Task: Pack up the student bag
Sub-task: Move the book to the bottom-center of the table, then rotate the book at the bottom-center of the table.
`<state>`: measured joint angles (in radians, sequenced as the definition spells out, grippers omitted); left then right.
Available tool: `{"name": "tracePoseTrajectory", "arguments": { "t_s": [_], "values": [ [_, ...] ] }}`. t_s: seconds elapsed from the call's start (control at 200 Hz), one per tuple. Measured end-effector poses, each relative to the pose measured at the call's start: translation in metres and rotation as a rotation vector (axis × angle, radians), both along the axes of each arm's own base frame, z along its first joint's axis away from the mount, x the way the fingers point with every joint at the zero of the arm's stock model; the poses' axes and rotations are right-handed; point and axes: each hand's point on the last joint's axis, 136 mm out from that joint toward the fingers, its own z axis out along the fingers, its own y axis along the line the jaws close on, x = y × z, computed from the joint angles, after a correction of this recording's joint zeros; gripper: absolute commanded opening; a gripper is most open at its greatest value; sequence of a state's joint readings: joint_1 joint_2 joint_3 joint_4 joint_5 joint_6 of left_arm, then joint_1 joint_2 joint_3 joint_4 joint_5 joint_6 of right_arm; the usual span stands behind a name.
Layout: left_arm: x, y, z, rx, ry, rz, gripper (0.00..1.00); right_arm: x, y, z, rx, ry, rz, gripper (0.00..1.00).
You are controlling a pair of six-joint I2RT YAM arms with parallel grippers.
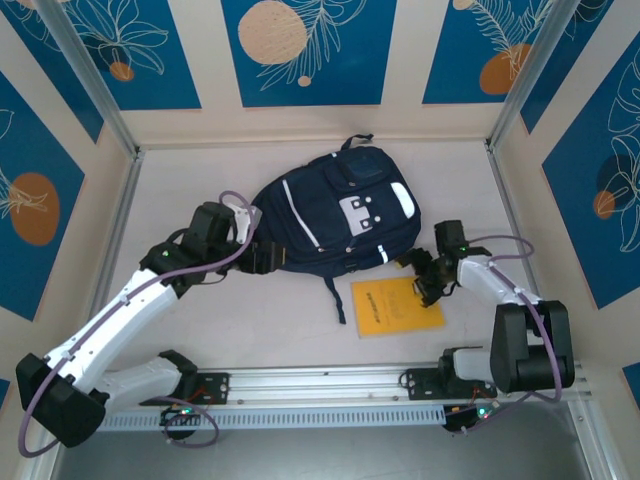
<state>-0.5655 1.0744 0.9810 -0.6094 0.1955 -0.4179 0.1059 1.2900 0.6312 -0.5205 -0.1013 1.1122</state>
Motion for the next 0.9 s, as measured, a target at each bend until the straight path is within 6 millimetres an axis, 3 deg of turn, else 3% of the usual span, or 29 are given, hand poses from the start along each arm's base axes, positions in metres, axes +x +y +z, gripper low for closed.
{"name": "tracePoseTrajectory", "arguments": {
  "t_s": [0.12, 0.19, 0.38, 0.51, 0.655, 0.785, 0.9],
  "values": [
    [-0.001, -0.012, -0.008, -0.032, 0.081, 0.000, 0.82, -0.017, 0.035, 0.002, 0.022, 0.001, 0.106, 0.86],
    [-0.008, -0.022, -0.014, -0.040, 0.122, -0.011, 0.82, -0.028, 0.042, 0.003, -0.005, 0.015, 0.161, 0.86],
    [-0.045, -0.075, -0.043, 0.019, 0.209, -0.179, 0.77, -0.045, 0.015, 0.023, -0.159, -0.005, 0.193, 0.86],
    [-0.052, -0.111, -0.075, 0.105, 0.259, -0.281, 0.75, -0.065, 0.008, 0.037, -0.211, -0.037, 0.222, 0.78],
    [-0.044, -0.158, -0.086, 0.152, 0.236, -0.389, 0.74, -0.096, 0.004, 0.037, -0.225, -0.029, 0.241, 0.66],
    [-0.028, -0.199, -0.090, 0.150, 0.213, -0.460, 0.72, -0.127, -0.003, 0.018, -0.227, 0.056, 0.207, 0.57],
    [-0.015, -0.225, -0.108, 0.166, 0.213, -0.497, 0.72, -0.146, -0.002, 0.002, -0.212, 0.113, 0.188, 0.50]
  ]
}}
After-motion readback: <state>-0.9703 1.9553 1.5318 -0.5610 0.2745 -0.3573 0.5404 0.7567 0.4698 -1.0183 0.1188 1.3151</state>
